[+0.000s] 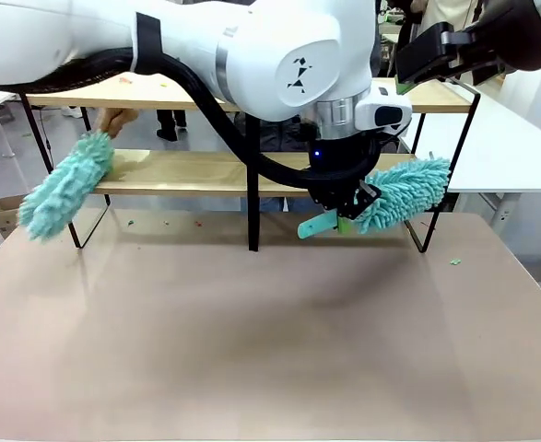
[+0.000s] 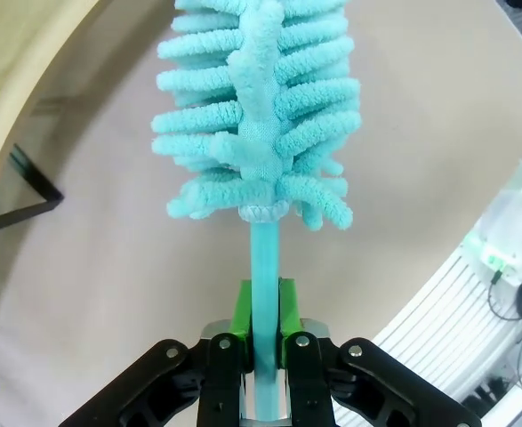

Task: Clean the shelves.
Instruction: Clean a randomly selected level of the Shelf with the Duster.

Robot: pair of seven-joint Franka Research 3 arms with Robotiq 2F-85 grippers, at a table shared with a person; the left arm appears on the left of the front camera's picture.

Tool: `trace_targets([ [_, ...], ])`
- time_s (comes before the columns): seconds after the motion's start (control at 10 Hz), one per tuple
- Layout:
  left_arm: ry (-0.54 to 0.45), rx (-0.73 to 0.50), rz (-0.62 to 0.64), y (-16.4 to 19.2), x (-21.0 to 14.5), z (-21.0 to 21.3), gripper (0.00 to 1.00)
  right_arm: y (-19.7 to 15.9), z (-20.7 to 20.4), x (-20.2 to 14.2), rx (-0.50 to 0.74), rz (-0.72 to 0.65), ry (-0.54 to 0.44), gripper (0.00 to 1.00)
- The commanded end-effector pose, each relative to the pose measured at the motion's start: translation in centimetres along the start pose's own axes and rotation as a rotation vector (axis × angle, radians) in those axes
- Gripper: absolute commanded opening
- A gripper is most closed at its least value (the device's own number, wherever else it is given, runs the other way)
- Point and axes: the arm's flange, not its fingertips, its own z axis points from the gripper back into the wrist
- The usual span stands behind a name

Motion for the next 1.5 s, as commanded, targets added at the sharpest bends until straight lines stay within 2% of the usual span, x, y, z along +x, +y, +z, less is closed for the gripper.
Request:
trace_targets([
  [0.0, -0.027, 0.019, 0.039, 0.2, -1.8, -0.1, 0.13, 0.0, 0.0, 0.0, 0.002, 0.0, -0.002, 1.0],
  [0.2, 0.004, -0.02, -0.061, 0.0, -3.0, 0.6, 0.13, 0.0, 0.0, 0.0, 0.002, 0.0, -0.002, 1.0],
  [0.5, -0.038, -0.038, -0.084, -0.2, -4.9, 1.9, 0.13, 0.0, 0.0, 0.0, 0.002, 0.0, -0.002, 1.0],
  [0.7, -0.03, -0.044, -0.145, -1.2, -6.8, 3.6, 0.13, 0.0, 0.0, 0.0, 0.002, 0.0, -0.002, 1.0],
  [1.0, -0.024, -0.032, -0.311, -1.1, -14.2, 6.5, 0.13, 0.0, 0.0, 0.0, 0.002, 0.0, -0.002, 1.0],
  [1.2, -0.123, 0.015, -0.29, 0.8, -18.4, 7.4, 0.13, 0.0, 0.0, 0.0, 0.002, 0.0, -0.002, 1.0],
  [1.3, -0.114, 0.051, -0.113, 1.8, -18.7, 7.2, 0.13, 0.0, 0.0, 0.0, 0.002, 0.0, -0.002, 1.0],
  [1.4, -0.05, 0.007, -0.286, -0.9, -15.4, 7.4, 0.13, 0.0, 0.0, 0.0, 0.002, 0.0, -0.002, 1.0],
])
